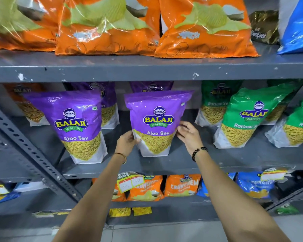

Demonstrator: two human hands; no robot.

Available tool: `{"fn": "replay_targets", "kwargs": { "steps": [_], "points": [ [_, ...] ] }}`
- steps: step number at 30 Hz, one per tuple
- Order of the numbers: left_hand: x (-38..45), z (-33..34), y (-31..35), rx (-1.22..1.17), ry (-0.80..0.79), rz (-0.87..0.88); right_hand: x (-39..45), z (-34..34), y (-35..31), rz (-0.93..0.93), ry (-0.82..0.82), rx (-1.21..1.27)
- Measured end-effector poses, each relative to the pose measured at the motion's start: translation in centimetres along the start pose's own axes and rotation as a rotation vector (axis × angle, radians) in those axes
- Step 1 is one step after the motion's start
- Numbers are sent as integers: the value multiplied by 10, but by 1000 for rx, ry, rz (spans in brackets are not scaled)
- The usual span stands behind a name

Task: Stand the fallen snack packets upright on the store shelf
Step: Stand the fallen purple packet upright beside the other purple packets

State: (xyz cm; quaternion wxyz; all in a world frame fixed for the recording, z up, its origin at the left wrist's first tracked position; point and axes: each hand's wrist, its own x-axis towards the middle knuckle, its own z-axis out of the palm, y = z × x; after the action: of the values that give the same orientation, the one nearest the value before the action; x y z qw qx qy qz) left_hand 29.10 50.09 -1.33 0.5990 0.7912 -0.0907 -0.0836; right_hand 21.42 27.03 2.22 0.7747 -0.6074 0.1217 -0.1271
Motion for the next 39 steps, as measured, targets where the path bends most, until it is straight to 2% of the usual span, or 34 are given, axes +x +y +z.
{"fn": "replay_targets", "kwargs": {
  "steps": [6,9,15,32,39],
  "points": [
    [-23,13,-21,114,-158,-100,0,-4,44,228,-249,-367],
    [-28,20,-22,165,-95,-136,-3,1,60,244,-221,-474],
    [-37,24,-25,196,5,-154,-17,5,72,208,-60,-503],
    [-45,30,-19,232,88,-182,-25,10,68,172,-67,-649],
    [-40,33,-23,281,95,-171,-24,11,68,174,-55,-629]
  ]
}}
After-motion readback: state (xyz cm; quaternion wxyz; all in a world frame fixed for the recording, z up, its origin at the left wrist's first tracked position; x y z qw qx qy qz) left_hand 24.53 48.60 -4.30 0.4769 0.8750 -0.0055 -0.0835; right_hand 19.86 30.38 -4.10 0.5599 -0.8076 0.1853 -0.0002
